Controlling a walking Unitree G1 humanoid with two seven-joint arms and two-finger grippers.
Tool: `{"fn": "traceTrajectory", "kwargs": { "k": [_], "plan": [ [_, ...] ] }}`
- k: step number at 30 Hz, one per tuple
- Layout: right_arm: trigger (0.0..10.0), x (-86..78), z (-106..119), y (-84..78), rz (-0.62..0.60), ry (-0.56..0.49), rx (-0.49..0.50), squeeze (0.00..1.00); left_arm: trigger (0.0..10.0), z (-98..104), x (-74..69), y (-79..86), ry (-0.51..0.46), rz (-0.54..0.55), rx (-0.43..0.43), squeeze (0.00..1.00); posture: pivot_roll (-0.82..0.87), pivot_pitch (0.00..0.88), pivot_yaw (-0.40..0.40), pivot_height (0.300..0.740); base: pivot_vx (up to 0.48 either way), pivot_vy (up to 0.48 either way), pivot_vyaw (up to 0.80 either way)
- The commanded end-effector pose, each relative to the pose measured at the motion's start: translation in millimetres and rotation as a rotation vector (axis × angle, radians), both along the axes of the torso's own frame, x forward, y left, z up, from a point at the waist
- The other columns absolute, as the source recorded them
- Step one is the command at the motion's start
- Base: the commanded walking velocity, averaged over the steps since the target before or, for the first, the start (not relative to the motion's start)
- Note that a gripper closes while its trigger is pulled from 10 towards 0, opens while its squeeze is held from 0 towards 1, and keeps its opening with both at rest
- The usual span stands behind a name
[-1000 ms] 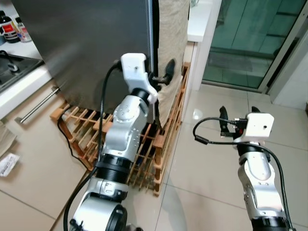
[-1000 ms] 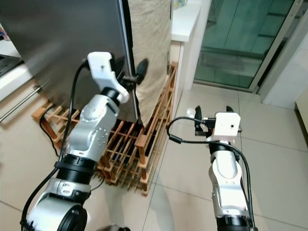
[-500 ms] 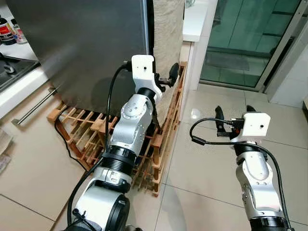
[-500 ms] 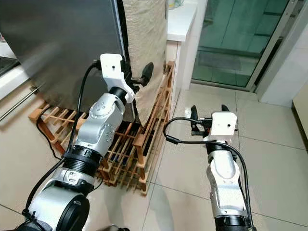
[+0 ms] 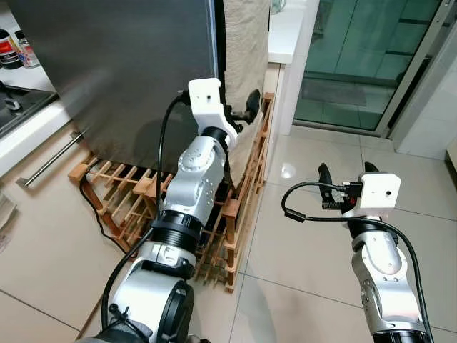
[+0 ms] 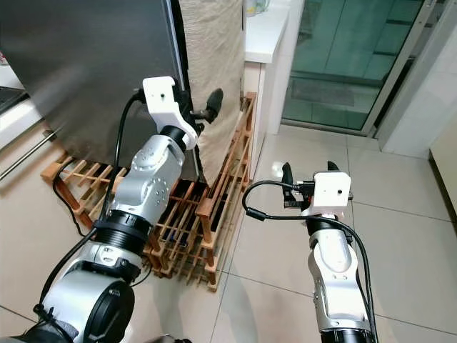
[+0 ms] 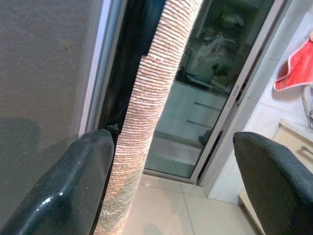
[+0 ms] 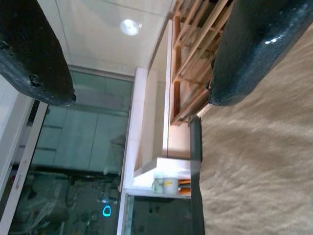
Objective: Restocking fridge
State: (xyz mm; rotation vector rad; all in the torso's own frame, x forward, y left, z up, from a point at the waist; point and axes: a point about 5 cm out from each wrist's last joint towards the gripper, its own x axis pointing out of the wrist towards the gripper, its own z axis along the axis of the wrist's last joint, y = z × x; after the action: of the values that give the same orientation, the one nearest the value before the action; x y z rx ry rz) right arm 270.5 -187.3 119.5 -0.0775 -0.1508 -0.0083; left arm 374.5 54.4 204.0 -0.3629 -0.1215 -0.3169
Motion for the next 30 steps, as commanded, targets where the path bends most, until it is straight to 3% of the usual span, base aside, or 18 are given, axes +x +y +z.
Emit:
{"fn": "traceTrajectory", "kwargs": {
  "k": [1, 10, 13, 19, 26, 30],
  "plan": [
    [10.0, -1.3, 1.0, 2.4, 0.012, 0.003, 0.015, 0.0, 10.0, -9.1, 1.0, -6.3, 0.077, 0.006, -0.031, 0.0, -0.12, 0.0, 0.065, 0.74, 0.0, 0.0, 0.0],
    [10.0, -1.9, 1.5, 5.9, 0.023, 0.005, 0.022, 0.0, 10.0, -12.0, -0.6, -16.7, 0.083, -0.029, 0.026, 0.0, -0.12, 0.0, 0.067, 0.74, 0.0, 0.0, 0.0],
    [10.0, -1.1, 7.6, 14.9, 0.09, -0.013, 0.035, 0.0, 10.0, -17.0, 0.8, -17.6, 0.096, -0.013, 0.093, 0.0, -0.12, 0.0, 0.068, 0.74, 0.0, 0.0, 0.0],
    [10.0, -0.8, 8.1, 19.6, 0.125, -0.007, 0.029, 0.0, 10.0, -18.2, 2.6, -29.5, 0.108, -0.045, 0.133, 0.0, -0.12, 0.0, 0.066, 0.74, 0.0, 0.0, 0.0],
    [10.0, 0.6, 10.5, 22.0, 0.134, -0.01, 0.029, 0.0, 10.0, -13.2, 9.4, -31.9, 0.122, -0.042, 0.106, 0.0, -0.13, 0.0, 0.07, 0.74, 0.0, 0.0, 0.0],
    [10.0, 0.7, 11.2, 22.8, 0.137, -0.011, 0.03, 0.0, 10.0, -6.0, 14.1, -32.6, 0.125, -0.029, 0.049, 0.0, -0.13, 0.0, 0.074, 0.74, 0.0, 0.0, 0.0]
  ]
}}
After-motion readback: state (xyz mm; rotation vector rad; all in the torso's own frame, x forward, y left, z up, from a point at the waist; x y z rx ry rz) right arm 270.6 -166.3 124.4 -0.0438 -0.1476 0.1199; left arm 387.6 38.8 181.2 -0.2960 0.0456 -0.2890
